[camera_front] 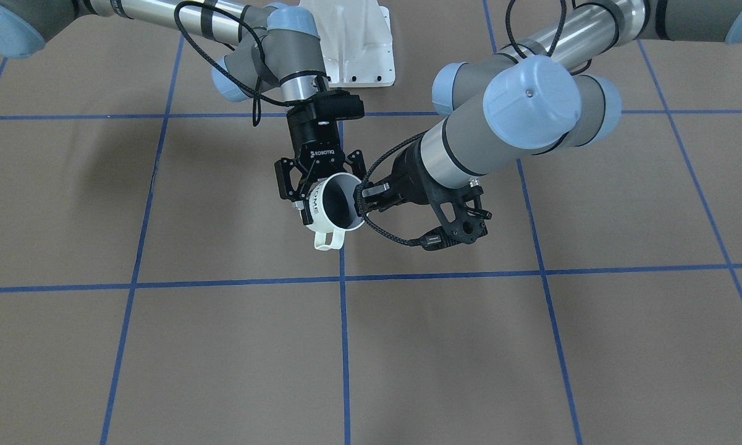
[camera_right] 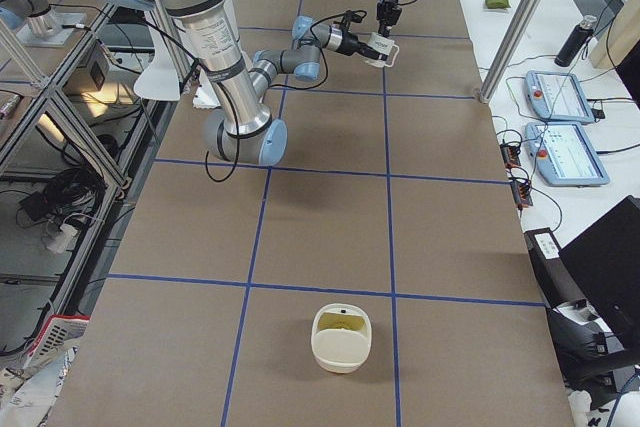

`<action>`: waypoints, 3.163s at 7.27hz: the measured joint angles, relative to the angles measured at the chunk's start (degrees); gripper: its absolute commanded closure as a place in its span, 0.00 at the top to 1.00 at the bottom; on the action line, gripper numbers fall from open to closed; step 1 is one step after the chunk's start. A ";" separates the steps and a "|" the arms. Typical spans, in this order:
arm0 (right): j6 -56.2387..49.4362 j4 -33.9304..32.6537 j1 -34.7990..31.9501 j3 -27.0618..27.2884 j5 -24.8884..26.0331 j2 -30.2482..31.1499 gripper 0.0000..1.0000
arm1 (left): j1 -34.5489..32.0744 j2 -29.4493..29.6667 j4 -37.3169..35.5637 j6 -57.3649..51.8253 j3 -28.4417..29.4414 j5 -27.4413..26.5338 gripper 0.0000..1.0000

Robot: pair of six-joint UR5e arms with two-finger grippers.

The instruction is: Left arm hands cup to right arm to dump lemon

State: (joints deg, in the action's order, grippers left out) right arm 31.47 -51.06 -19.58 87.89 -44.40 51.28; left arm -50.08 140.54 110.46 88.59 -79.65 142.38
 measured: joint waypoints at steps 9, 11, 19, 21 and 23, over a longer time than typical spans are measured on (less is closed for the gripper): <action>-0.96 -0.26 0.06 0.15 0.00 0.48 1.00 | 0.81 -0.06 0.83 -0.42 0.50 0.00 0.00; -1.19 -0.29 0.00 0.69 0.00 0.60 1.00 | 0.85 -0.01 0.97 -0.38 0.61 -0.04 0.00; -1.66 -2.04 4.08 13.09 -0.27 4.68 0.99 | 0.86 -0.05 4.07 -0.52 4.08 -1.23 0.00; -0.99 -4.61 3.11 15.33 -2.60 5.26 0.99 | 0.71 -0.17 4.57 -1.09 4.88 -2.47 0.00; 1.93 -9.20 -3.85 15.79 -15.31 5.41 0.99 | 0.22 -0.44 4.30 -3.28 4.88 -3.40 0.00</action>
State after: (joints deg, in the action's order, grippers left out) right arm 33.40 -60.26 -23.43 103.68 -59.71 56.68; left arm -49.85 140.09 114.75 85.32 -74.77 138.98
